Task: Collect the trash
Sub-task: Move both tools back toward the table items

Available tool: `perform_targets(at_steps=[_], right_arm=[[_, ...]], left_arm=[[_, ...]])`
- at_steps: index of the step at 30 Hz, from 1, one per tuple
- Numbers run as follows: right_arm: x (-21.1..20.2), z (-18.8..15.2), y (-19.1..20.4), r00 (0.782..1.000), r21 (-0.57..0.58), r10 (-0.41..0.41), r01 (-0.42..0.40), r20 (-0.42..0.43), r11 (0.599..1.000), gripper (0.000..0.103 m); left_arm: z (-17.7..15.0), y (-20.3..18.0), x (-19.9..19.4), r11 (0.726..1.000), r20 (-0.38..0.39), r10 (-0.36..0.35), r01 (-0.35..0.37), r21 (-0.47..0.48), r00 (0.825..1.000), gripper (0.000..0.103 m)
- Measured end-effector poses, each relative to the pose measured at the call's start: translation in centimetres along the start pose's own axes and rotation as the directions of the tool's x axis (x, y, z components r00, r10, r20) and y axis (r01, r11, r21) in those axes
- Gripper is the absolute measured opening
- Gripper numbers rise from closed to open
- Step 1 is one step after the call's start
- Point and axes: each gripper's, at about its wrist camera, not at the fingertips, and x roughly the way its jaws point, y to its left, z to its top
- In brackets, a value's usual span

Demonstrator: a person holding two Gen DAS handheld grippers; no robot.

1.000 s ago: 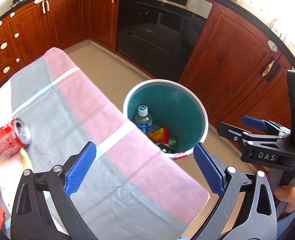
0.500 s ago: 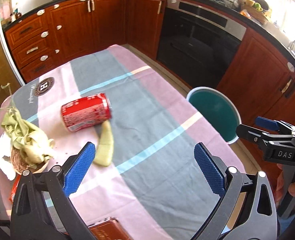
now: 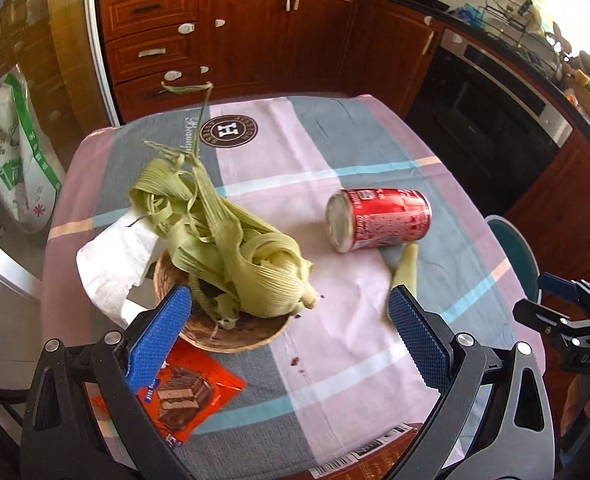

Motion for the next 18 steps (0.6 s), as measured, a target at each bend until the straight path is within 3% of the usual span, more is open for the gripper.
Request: perform_targets(at_steps=[8,14,18], right_arm=[[3.4,1.0,2.6,0.999,-0.029,0.029,-0.030,-0.044,0.999,0.093],[5.2,1.6,3.2,0.997,-0.029,0.049,-0.051,-0.059,0.998,0.093],[6.0,1.9,3.6,0.995,-0.034,0.083,-0.085,-0.055,0.996,0.093]], left_arm=[[0.6,1.3,2.7,1.000,-0.028,0.005,-0.004,0.019,1.000,0.095],[0.5,0.5,4.2,0.998,-0.047,-0.011,0.014,0.058,0.999,0.076],[0.2,0.4,4.3,0.998,-0.034,-0.033,0.035,0.053,0.999,0.044]])
